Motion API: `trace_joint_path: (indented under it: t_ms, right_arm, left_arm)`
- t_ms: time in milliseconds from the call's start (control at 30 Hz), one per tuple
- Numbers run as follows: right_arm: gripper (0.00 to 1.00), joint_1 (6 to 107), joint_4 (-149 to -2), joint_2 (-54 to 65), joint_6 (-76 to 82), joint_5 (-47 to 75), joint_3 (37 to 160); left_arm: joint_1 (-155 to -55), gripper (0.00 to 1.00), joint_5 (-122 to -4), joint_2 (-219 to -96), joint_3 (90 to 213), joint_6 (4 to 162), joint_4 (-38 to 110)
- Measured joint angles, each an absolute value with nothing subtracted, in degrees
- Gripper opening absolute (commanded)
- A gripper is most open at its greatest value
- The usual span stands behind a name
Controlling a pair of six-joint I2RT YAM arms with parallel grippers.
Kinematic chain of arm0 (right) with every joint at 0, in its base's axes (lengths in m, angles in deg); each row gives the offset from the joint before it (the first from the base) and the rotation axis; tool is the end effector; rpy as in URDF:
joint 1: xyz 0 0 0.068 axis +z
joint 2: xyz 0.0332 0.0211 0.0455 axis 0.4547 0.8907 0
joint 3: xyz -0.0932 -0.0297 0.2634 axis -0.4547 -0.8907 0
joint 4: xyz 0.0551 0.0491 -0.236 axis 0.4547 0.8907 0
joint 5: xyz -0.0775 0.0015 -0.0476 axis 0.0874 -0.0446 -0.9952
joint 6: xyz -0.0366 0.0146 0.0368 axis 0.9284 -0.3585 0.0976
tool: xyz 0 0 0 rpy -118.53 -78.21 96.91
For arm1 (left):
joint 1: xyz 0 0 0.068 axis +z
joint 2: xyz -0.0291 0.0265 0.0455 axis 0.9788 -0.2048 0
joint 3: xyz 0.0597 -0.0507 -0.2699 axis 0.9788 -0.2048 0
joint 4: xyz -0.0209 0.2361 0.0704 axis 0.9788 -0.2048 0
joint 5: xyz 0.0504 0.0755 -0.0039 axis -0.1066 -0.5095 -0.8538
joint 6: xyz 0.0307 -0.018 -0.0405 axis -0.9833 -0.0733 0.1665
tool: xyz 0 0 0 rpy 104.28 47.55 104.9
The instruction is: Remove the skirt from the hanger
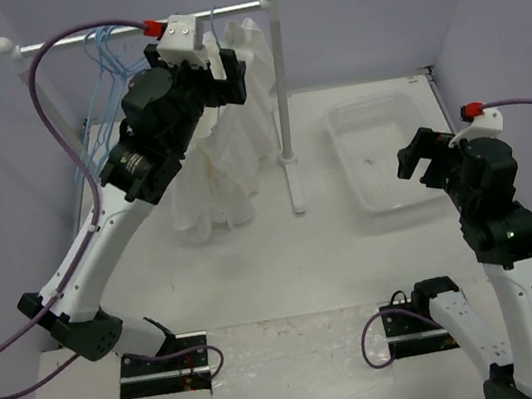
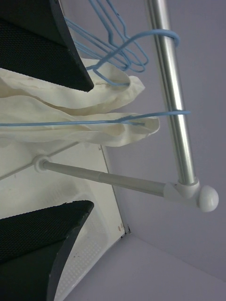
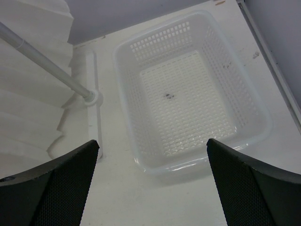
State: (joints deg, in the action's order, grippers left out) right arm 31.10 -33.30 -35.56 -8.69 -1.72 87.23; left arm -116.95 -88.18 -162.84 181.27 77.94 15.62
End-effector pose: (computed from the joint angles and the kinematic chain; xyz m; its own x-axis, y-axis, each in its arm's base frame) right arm 0.0981 0.0022 0.4034 -0.2791 0.2955 -0.9137 0.1520 0.9531 0.2618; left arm 0.2224 -0.1653 0.5260 -0.0052 -0.1320 -0.9912 0.3755 0.9185 -0.1243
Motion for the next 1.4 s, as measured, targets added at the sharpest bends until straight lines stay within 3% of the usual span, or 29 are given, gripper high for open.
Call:
trace_joint_path:
  t_ms: [300, 933, 1067, 1167, 1200, 1400]
  right_arm:
    - [0.99, 31.1, -34.0, -37.3, -8.1, -0.8, 86.7]
    - [0.99, 31.1, -34.2, -38.4, -6.9, -2.8, 85.5]
    - [0.99, 31.1, -34.2, -38.9, -6.7, -3.7, 85.3]
    - [0.99, 31.1, -34.2, -39.0, -6.6, -3.8, 85.3]
    - [0.99, 31.1, -34.2, -39.0, -6.6, -3.8, 85.3]
    - [0.99, 31.1, -34.2, -39.0, -6.6, -4.4, 85.3]
  left_arm:
    - [-114.0, 1.00, -90.0, -176.9, 191.3, 76.1, 18.9]
    - [-109.8, 0.91, -92.2, -184.6, 196.4, 75.5, 21.0]
    - [-109.1, 0.80, -92.1, -185.4, 196.4, 75.6, 21.0]
    - [-108.9, 0.58, -91.5, -185.4, 196.4, 76.0, 21.1]
    - [-108.9, 0.54, -91.2, -185.4, 196.4, 76.1, 21.1]
    - [-108.9, 0.49, -90.3, -185.4, 196.0, 76.5, 21.3]
